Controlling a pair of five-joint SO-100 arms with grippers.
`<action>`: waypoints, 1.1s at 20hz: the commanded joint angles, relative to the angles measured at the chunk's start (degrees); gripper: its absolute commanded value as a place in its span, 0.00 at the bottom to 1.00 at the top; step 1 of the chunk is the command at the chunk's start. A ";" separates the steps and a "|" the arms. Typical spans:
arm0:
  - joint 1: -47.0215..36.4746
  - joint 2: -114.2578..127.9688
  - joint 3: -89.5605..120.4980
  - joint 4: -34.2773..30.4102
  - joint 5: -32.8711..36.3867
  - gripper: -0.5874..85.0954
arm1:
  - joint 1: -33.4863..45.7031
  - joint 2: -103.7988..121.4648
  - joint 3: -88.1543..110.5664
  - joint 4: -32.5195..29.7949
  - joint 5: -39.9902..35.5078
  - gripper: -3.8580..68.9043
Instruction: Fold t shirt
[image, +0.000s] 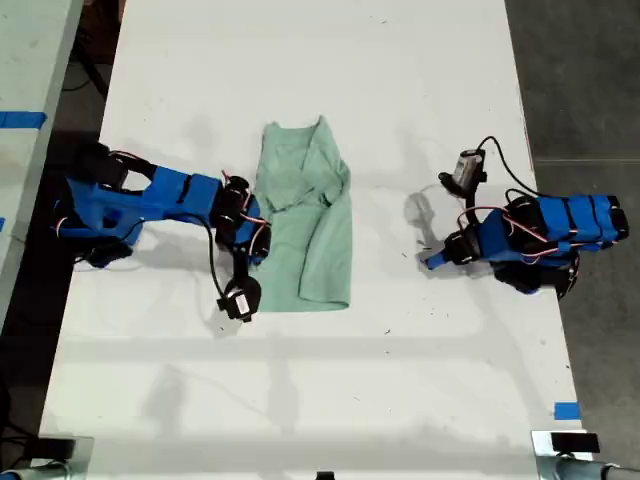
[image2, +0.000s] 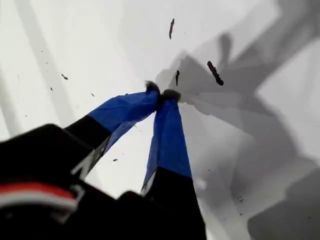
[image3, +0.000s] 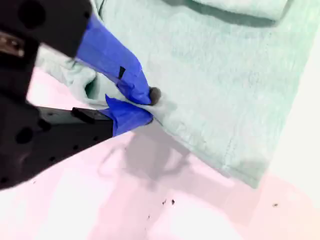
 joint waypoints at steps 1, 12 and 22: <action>-4.13 -7.12 -13.01 0.44 5.36 0.00 | -0.62 -0.09 2.81 -0.70 -1.14 0.08; -8.09 -8.70 -17.31 -9.58 10.37 0.00 | -0.62 -0.09 2.81 -0.79 -1.23 0.08; -8.70 -16.96 -17.23 -20.74 16.52 0.20 | -0.62 -0.09 2.81 -0.79 -1.41 0.08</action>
